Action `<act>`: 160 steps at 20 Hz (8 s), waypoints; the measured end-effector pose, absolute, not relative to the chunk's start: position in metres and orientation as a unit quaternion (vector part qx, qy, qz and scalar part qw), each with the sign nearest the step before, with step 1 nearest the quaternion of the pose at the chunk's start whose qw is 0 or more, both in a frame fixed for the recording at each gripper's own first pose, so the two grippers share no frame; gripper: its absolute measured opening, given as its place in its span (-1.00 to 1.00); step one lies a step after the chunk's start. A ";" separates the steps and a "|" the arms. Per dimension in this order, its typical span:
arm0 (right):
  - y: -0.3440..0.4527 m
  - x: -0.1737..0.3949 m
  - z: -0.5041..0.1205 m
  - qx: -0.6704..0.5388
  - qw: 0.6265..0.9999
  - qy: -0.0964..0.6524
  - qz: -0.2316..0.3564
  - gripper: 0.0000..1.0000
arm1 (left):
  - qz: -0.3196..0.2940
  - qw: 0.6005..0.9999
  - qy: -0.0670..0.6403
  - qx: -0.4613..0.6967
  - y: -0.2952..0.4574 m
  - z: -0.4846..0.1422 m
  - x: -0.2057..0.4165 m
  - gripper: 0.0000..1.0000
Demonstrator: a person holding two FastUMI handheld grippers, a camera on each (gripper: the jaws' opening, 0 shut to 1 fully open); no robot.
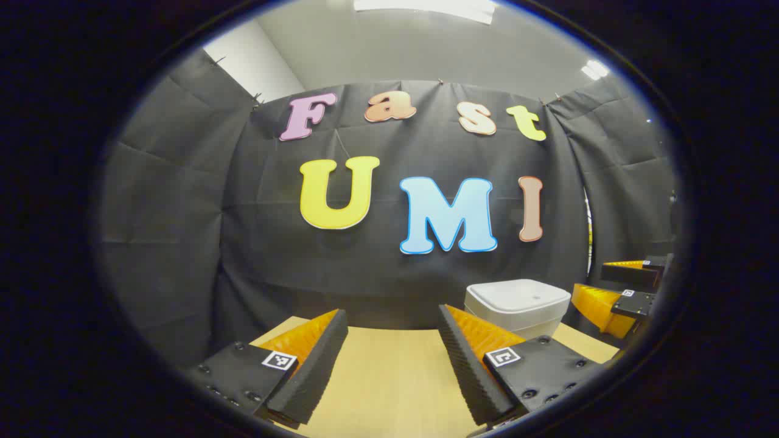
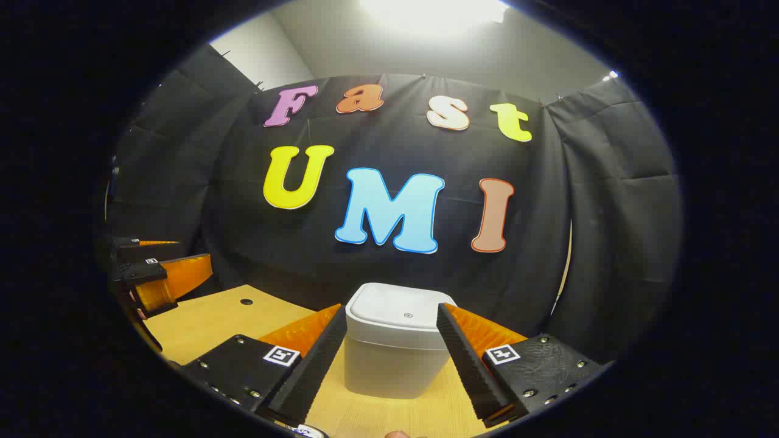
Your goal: Press the lid of the desktop garbage bin to open it, pick up the crumpled paper on the desktop and throw it into the bin, then pick up the pop can on the desktop and drop it into the bin, and finally close the garbage bin lid.
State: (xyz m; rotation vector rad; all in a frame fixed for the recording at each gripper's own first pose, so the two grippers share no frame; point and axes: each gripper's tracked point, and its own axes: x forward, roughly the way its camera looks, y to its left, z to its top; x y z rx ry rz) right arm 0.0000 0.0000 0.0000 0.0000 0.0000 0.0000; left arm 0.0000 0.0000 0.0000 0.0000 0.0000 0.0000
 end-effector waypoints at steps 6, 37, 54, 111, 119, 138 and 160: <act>0.012 0.002 -0.002 0.007 1.000 0.000 0.007 0.90 | 0.007 1.000 0.006 -0.001 0.003 -0.003 -0.003 0.90; 0.000 0.015 -0.024 0.036 0.999 0.029 -0.029 -0.78 | 0.016 1.000 0.020 -0.012 0.007 -0.010 -0.007 0.97; -0.007 0.064 -0.039 0.051 0.998 0.047 -0.004 -1.00 | 0.016 0.999 0.036 -0.010 0.006 -0.016 -0.013 0.97; -0.014 0.108 -0.041 0.079 0.995 0.066 -0.015 -1.00 | 0.013 0.999 0.030 -0.025 -0.003 -0.017 -0.013 0.95; -0.008 0.082 -0.037 0.083 0.994 0.060 -0.025 -1.00 | 0.017 0.999 0.037 -0.023 0.002 -0.021 -0.016 0.92; 0.006 0.002 -0.003 0.059 0.998 -0.005 -0.038 -0.36 | 0.015 0.997 0.074 -0.007 0.012 -0.038 -0.027 0.97; 0.039 0.000 -0.019 0.043 0.999 0.024 -0.011 0.87 | 0.000 0.970 0.237 0.050 0.028 -0.103 -0.081 0.94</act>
